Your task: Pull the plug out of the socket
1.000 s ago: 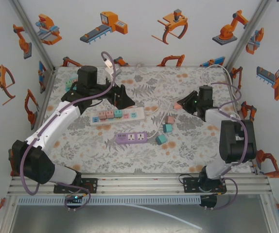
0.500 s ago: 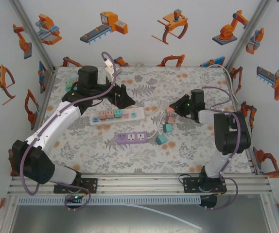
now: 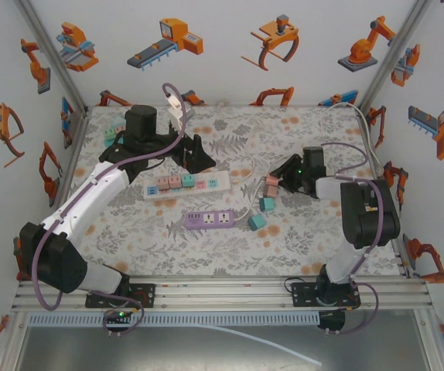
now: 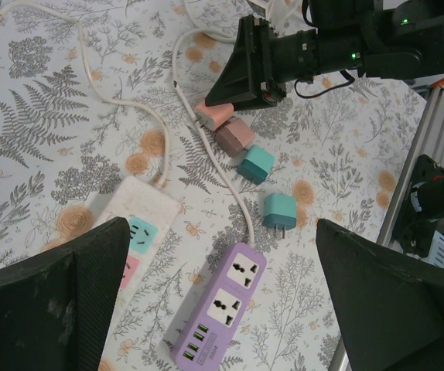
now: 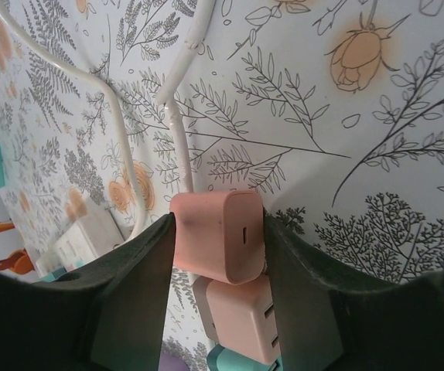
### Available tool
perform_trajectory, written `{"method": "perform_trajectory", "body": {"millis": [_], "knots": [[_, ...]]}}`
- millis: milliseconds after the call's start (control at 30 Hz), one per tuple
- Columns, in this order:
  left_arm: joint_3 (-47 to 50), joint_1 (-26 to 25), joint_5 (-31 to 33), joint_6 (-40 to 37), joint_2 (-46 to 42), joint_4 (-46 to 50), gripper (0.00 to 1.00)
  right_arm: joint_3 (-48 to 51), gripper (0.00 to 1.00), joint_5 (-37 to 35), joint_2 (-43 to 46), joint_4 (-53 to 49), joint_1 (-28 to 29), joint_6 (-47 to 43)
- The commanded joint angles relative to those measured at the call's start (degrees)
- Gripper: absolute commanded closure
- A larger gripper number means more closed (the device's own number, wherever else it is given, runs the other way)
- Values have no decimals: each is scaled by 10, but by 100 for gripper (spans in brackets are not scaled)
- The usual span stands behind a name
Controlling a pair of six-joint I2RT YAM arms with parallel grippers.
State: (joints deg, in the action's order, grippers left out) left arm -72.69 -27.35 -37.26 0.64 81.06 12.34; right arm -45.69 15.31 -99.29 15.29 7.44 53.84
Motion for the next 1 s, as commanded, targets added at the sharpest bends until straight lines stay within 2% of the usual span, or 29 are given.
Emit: {"method": "perform_trajectory", "body": {"millis": [0,200,333,567,667,733,833,967], "knots": [[3,-2,0,0,4,-12,3,9,51,-33,26,-32,1,-24],[6,-2,14,-7,1,-4,3,3,51,-77,53,-85,1,-61],[8,-2,40,-11,0,2,3,1,51,-83,74,-85,1,-75],[11,2,148,-5,-7,37,3,-71,52,-84,100,-121,12,-130],[20,19,189,28,-14,34,3,-117,52,-82,106,-119,44,-208],[27,45,190,74,-16,21,3,-152,51,-74,101,-119,73,-273],[44,91,193,158,-22,2,2,-199,51,-37,85,-109,116,-372],[62,138,220,220,-34,11,0,-251,51,33,56,-103,172,-515]]}}
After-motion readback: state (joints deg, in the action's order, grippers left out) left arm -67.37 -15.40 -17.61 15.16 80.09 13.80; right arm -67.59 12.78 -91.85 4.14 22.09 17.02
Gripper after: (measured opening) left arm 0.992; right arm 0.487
